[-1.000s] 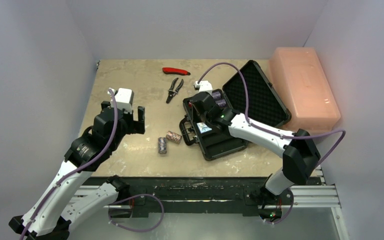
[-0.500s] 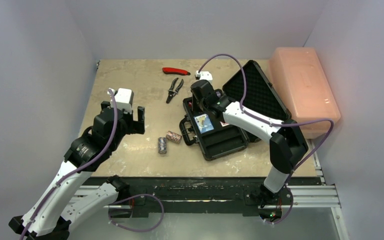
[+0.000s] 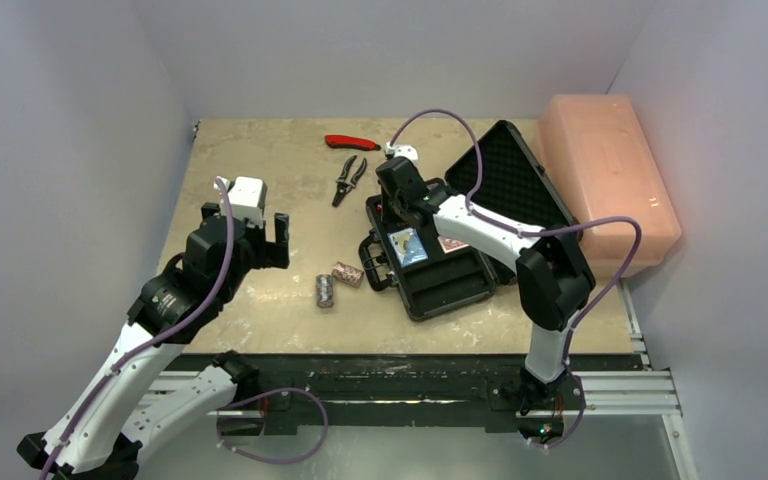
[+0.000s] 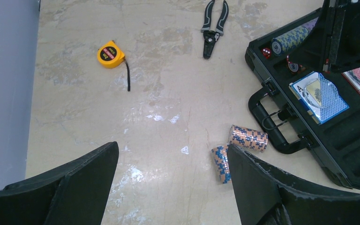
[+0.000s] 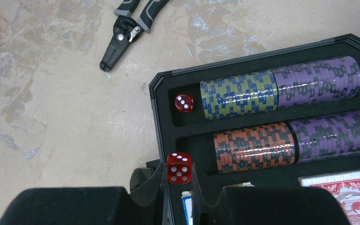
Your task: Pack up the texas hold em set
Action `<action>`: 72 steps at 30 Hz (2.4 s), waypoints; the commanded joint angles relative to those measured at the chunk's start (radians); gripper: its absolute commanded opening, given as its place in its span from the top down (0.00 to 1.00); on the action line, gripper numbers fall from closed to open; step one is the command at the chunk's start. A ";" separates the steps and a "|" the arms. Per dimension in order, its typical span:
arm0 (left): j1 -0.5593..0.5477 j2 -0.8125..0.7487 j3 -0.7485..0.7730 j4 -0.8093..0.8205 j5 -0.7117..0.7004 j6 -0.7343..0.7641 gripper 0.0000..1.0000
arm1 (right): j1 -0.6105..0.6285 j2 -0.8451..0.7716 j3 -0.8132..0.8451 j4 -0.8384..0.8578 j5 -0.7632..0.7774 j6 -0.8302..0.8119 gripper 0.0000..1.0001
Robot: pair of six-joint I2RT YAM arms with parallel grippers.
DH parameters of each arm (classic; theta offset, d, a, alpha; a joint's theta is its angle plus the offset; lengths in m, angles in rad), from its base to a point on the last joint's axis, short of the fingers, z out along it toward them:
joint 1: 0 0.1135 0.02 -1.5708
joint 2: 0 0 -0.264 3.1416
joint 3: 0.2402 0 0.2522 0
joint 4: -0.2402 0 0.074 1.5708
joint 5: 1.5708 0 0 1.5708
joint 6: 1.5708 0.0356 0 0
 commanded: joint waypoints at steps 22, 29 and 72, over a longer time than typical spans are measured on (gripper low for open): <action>0.006 -0.003 0.002 0.018 -0.018 0.023 0.14 | -0.043 0.068 0.055 0.024 -0.054 -0.008 0.94; 0.006 -0.003 0.002 0.017 -0.018 0.024 0.14 | -0.046 0.077 0.061 0.024 -0.068 -0.011 0.87; 0.005 0.002 0.000 0.017 -0.022 0.024 0.14 | -0.056 -0.125 0.006 -0.016 -0.080 -0.014 0.57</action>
